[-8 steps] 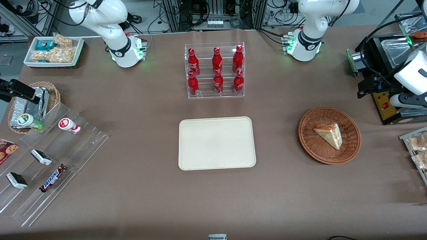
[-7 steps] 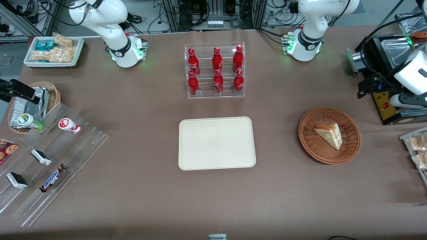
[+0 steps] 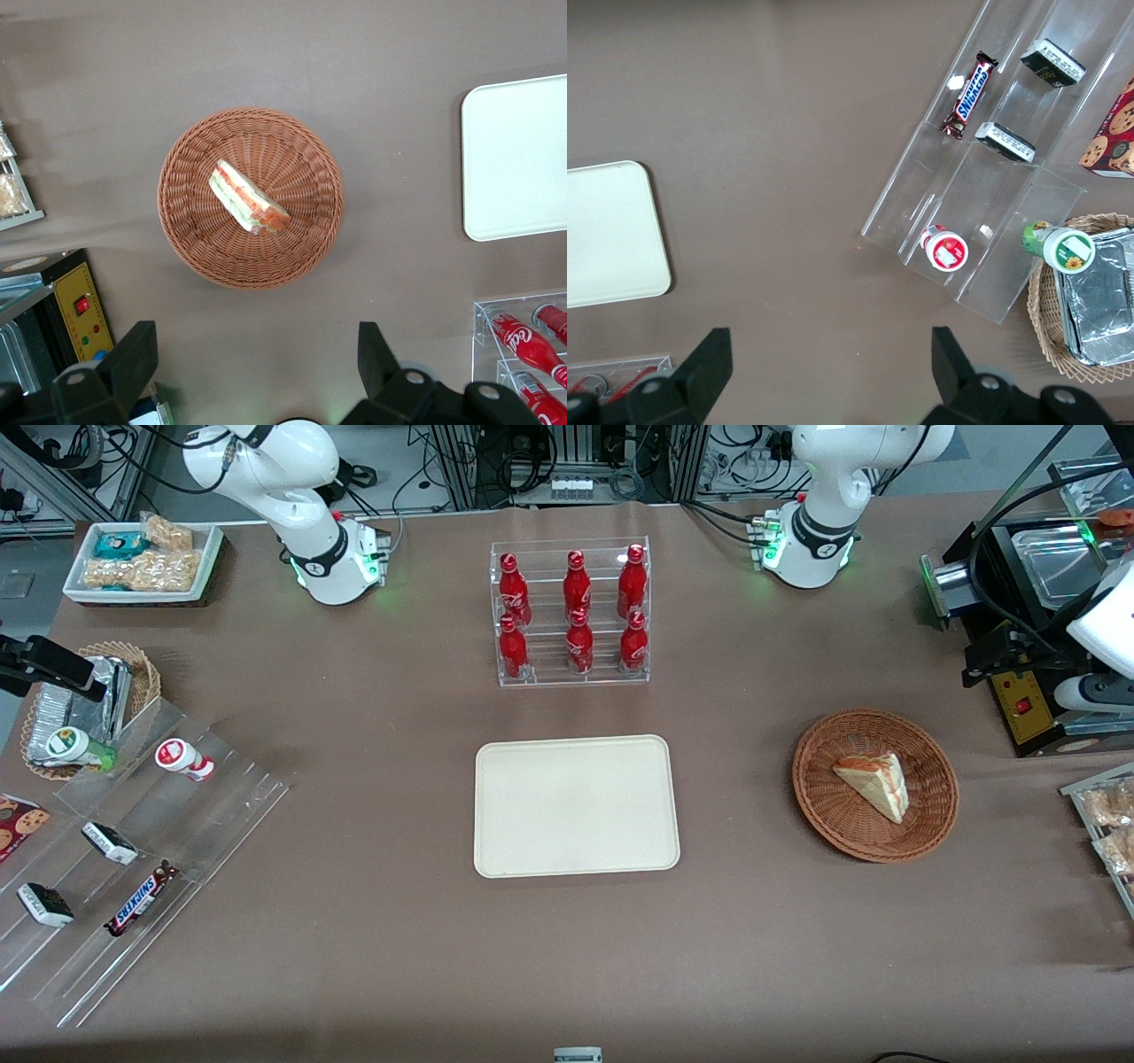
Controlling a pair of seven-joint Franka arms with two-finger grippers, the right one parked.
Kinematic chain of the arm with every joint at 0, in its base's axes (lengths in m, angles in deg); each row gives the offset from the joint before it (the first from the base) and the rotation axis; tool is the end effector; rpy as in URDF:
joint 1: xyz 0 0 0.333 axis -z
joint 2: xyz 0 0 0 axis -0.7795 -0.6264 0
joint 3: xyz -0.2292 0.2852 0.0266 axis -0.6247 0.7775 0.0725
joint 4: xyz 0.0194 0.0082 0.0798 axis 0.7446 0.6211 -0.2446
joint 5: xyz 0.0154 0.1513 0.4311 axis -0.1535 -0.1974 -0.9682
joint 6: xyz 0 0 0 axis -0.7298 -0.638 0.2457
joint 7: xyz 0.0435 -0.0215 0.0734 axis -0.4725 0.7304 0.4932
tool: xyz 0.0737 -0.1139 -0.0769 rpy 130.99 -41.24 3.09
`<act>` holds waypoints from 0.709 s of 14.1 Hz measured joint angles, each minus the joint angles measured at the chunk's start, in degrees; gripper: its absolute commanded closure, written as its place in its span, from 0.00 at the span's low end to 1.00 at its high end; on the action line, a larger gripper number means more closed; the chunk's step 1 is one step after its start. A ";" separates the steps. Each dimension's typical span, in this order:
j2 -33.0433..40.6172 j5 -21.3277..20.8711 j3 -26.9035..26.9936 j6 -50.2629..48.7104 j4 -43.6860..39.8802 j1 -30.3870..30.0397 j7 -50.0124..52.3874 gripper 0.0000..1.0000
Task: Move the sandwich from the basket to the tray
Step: 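Move the left gripper over the wicker basket toward the sandwich, then lower the open left gripper onto the wrapped sandwich and close it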
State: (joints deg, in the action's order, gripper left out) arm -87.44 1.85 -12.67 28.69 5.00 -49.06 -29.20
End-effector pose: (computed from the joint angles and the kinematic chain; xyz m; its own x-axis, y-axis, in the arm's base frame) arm 0.6185 -0.0086 0.6242 0.9931 -0.0967 -0.0666 -0.0959 -0.9953 0.0148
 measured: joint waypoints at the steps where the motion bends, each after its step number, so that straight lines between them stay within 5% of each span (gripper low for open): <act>1: 0.00 0.00 0.01 -0.01 0.00 0.01 0.00 0.00; 10: -3.27 -0.99 0.14 0.06 3.88 -0.15 0.07 0.00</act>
State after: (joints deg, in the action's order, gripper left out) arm -90.71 0.86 -12.52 28.75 8.88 -49.21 -29.13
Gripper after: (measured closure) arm 0.000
